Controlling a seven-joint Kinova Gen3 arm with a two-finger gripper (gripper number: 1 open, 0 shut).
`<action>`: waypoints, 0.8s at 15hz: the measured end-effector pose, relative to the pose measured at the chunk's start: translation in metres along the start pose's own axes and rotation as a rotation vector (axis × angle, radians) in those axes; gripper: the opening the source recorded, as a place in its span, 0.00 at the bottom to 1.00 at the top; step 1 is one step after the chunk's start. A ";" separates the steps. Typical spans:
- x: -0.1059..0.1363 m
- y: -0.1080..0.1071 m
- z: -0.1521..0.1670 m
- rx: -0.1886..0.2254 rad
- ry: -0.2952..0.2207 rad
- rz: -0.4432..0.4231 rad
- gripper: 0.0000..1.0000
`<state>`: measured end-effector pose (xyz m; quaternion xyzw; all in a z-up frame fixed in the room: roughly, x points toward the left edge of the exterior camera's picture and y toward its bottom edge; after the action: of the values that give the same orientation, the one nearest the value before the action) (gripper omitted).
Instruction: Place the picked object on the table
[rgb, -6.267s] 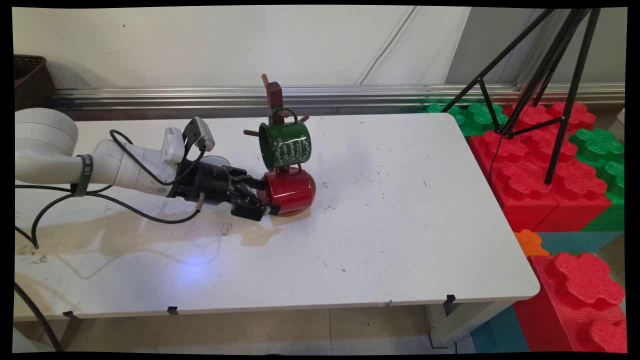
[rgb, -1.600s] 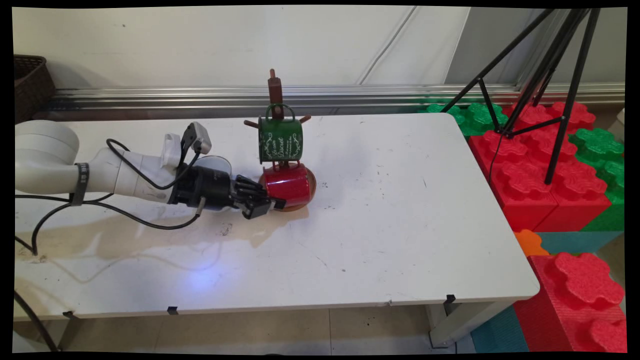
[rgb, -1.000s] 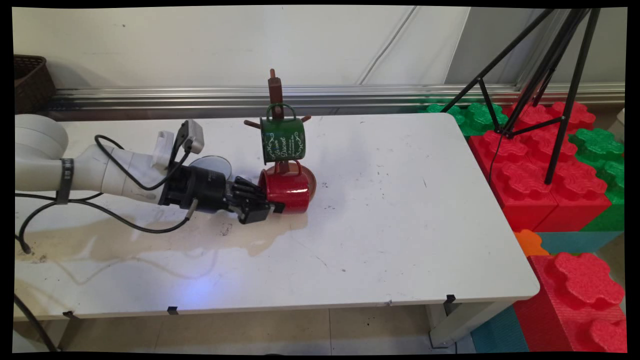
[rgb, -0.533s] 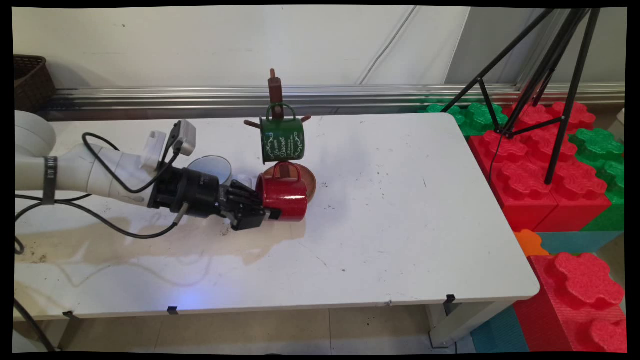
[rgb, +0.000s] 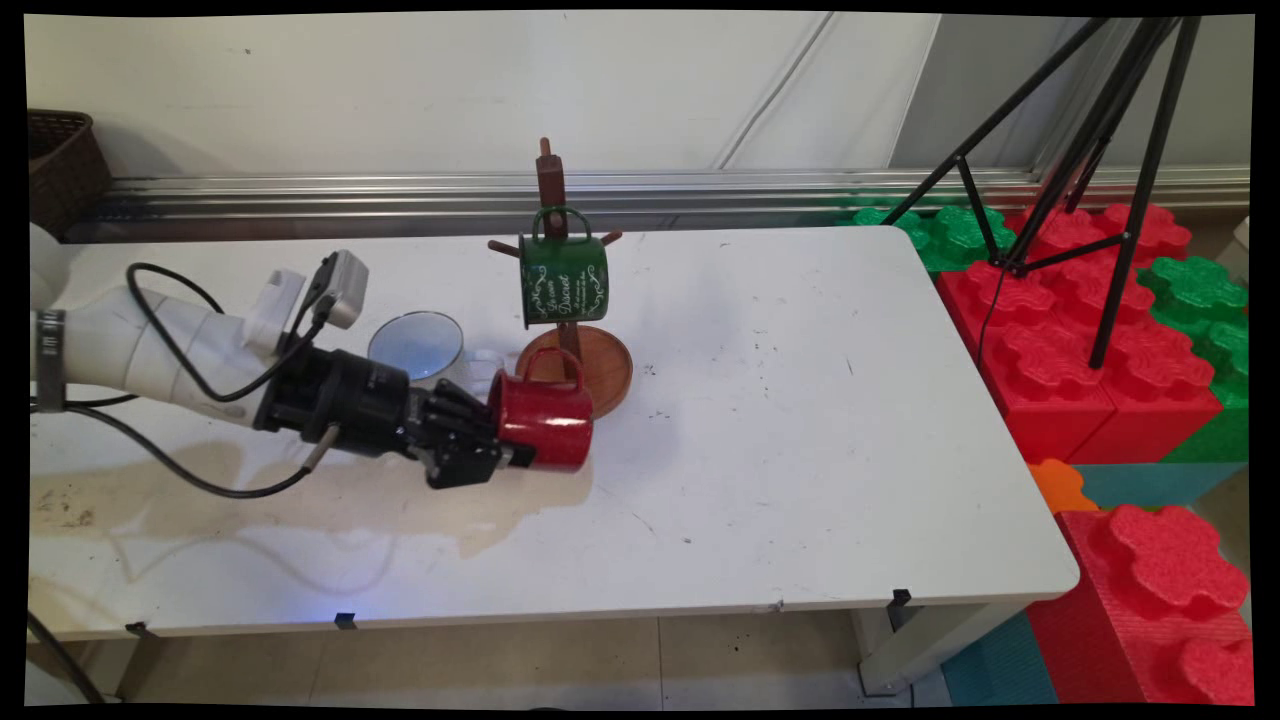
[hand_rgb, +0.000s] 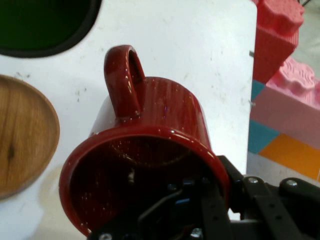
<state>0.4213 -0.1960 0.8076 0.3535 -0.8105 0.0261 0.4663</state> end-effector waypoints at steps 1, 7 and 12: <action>0.000 0.002 -0.005 0.000 -0.019 0.007 0.00; 0.000 0.010 -0.031 0.006 -0.107 0.044 0.00; 0.002 0.011 -0.054 0.040 -0.176 0.073 0.00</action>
<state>0.4536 -0.1691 0.8428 0.3338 -0.8600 0.0285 0.3849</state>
